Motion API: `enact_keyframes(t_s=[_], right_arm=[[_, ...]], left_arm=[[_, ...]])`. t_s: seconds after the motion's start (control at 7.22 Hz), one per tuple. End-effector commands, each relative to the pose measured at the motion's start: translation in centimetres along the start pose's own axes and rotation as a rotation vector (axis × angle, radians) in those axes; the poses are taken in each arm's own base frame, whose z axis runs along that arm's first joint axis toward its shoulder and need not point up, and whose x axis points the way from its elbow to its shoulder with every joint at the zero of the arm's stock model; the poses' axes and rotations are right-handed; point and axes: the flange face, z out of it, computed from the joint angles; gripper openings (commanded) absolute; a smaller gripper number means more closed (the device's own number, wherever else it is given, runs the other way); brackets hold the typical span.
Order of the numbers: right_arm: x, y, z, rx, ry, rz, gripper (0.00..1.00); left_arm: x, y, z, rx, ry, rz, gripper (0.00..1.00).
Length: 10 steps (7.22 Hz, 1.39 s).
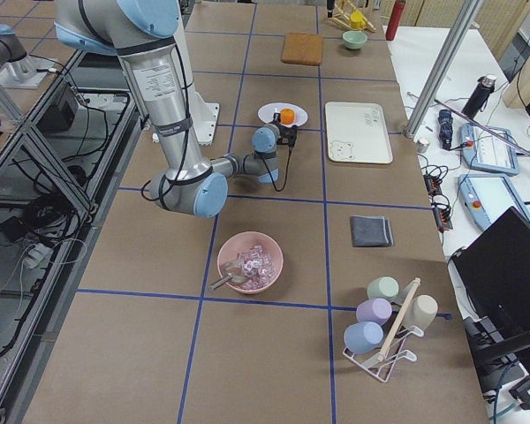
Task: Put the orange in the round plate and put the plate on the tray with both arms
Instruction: 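Slide the plate with the orange onto the cream bear tray with the right gripper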
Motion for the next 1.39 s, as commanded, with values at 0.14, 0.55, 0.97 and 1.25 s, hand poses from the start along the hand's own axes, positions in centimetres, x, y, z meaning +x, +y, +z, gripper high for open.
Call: enact_keyframes(t_s=[0.14, 0.55, 0.97, 1.25], right_arm=[[-1.5, -0.2, -0.5, 0.010, -0.061, -0.009, 0.00], [-2.2, -0.5, -1.7, 0.054, -0.175, 0.050, 0.00], [-2.9, -2.4, -1.5, 0.241, -0.235, 0.082, 0.00], [-2.7, -4.4, -0.4, 0.386, -0.226, 0.152, 0.00]], left_arm=[[0.0, 0.0, 0.0, 0.001, 0.000, -0.001, 0.98], [0.3, 0.0, -0.4, 0.008, 0.003, 0.005, 0.98], [0.4, 0.1, -1.5, 0.022, 0.003, 0.004, 0.98], [0.4, 0.2, -2.1, 0.032, 0.001, 0.004, 0.98]])
